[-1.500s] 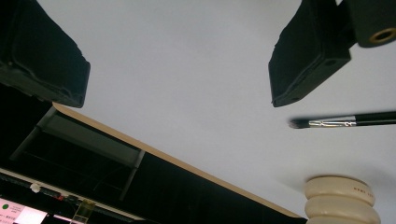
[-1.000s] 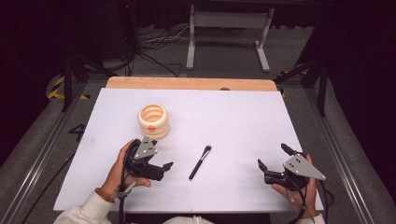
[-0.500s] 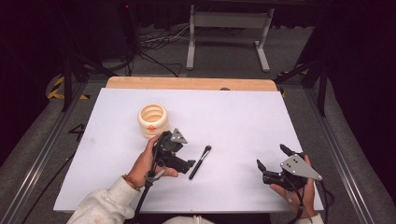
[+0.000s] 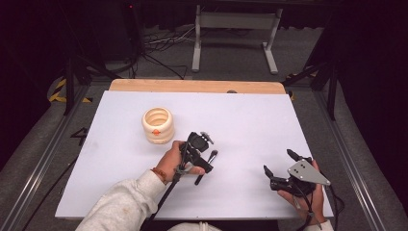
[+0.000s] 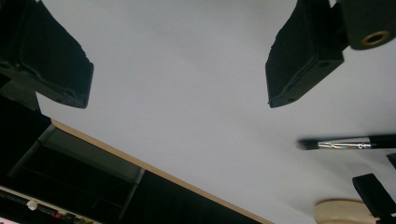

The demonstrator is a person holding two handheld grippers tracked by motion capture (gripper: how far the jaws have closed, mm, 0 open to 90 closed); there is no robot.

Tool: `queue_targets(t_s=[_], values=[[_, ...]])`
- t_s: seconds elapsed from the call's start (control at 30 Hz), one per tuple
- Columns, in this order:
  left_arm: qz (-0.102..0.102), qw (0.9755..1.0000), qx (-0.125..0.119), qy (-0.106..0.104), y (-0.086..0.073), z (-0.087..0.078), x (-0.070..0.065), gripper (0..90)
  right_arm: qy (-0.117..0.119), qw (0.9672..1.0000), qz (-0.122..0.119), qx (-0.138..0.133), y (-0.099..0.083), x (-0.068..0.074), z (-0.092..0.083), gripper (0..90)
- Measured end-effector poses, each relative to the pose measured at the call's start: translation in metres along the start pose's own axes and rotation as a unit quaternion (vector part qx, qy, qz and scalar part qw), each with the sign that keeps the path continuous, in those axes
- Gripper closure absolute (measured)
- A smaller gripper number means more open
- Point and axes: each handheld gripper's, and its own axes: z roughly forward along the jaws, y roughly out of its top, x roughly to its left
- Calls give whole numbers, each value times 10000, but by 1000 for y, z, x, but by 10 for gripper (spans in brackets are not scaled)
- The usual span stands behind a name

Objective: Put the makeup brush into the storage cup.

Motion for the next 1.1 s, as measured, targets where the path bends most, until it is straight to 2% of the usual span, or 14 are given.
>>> queue_targets(t_s=[0.13, 0.2, 0.33, 0.37, 0.47, 0.5, 0.53, 0.6, 0.77, 0.93, 0.97, 1.1], values=[[-29, 9997, 234, 20, 6, 9, -2, 340, -6, 10000, -55, 22, 0, 1, 1, 86], [27, 9993, 357, 122, 8, 13, -4, 374, -3, 10000, -75, 30, 0, 1, 0, 86], [366, 9970, 541, 409, 11, 14, -6, 544, -5, 10000, -84, 20, 0, 1, 0, 87], [424, 9966, 565, 421, 12, 14, -6, 566, -14, 10000, -75, 28, 0, 1, 0, 91], [793, 9929, 720, 508, 14, 14, -12, 698, -11, 10000, -75, 50, 0, 1, 1, 95], [935, 9911, 798, 517, 15, 14, -14, 753, -1, 10000, -77, 36, 0, 1, 1, 95], [1003, 9898, 825, 582, 15, 15, -17, 785, 8, 10000, -88, 33, 0, 1, 1, 95], [1148, 9870, 925, 634, 17, 15, -18, 789, 11, 9999, -101, 40, 0, 1, 1, 95], [1222, 9866, 888, 618, 16, 15, -18, 792, 8, 9999, -109, 43, 0, 1, 1, 95], [1349, 9866, 712, 573, 10, 12, -17, 793, -3, 9999, -95, 48, 0, 1, 1, 95], [1437, 9854, 718, 559, 9, 10, -16, 793, -5, 10000, -87, 40, 0, 0, 1, 95], [1438, 9864, 489, 623, 1, 4, -13, 794, 6, 10000, -50, -13, 0, 0, 0, 95]])
